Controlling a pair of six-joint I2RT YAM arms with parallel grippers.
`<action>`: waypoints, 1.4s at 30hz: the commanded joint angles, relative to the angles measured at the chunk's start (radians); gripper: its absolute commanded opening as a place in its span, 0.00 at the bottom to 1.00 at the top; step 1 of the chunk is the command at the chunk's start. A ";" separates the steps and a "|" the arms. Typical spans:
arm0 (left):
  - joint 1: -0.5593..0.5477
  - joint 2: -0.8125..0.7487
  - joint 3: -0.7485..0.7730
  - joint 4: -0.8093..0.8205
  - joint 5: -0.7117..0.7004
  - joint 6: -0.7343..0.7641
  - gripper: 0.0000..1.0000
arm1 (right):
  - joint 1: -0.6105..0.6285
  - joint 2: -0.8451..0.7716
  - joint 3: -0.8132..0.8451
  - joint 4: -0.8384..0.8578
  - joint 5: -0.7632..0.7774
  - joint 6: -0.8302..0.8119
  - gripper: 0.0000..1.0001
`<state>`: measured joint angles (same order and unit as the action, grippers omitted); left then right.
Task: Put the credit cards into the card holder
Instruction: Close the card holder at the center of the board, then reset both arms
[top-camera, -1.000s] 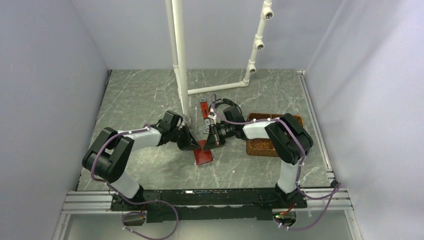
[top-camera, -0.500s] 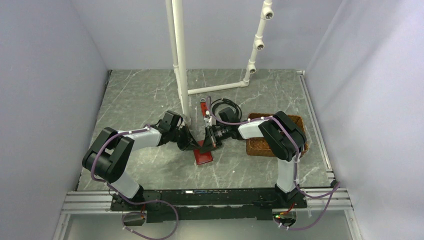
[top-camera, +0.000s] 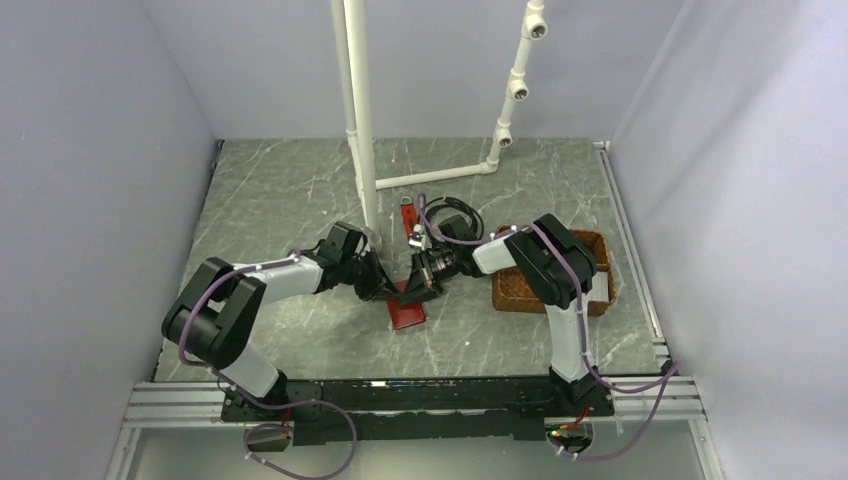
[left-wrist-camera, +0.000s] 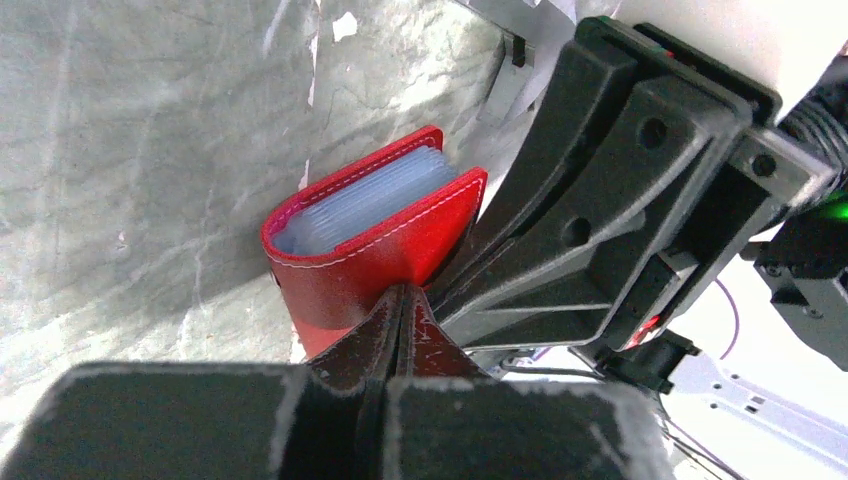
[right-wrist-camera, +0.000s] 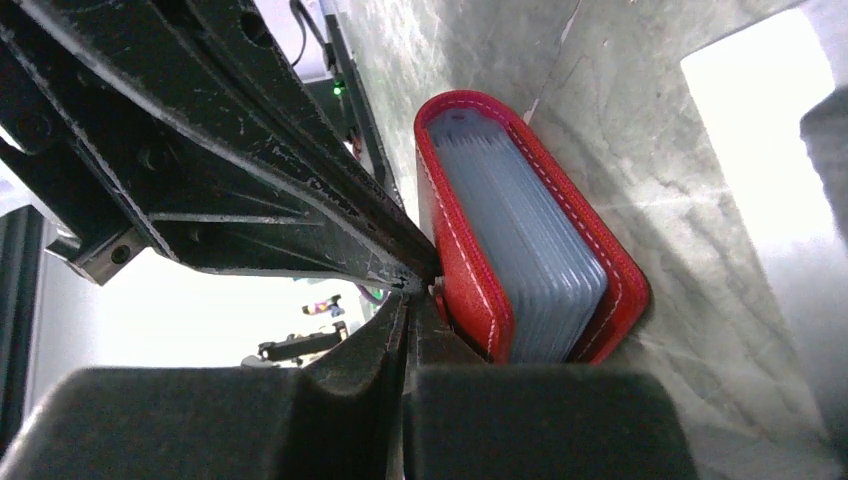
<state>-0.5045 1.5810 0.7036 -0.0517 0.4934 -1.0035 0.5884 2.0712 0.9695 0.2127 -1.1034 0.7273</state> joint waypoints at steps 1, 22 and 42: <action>-0.029 -0.057 0.019 -0.106 -0.080 0.133 0.05 | -0.041 0.136 -0.045 -0.078 0.384 -0.120 0.00; 0.012 -0.587 0.081 -0.336 -0.154 0.286 0.88 | 0.019 -0.745 0.093 -0.643 0.820 -0.455 0.76; 0.018 -0.822 0.737 -0.462 -0.517 0.744 0.99 | 0.017 -1.440 0.374 -0.779 1.466 -0.634 1.00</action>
<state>-0.4904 0.7532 1.3937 -0.5201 0.0502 -0.3618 0.6071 0.6659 1.3170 -0.5667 0.2745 0.1501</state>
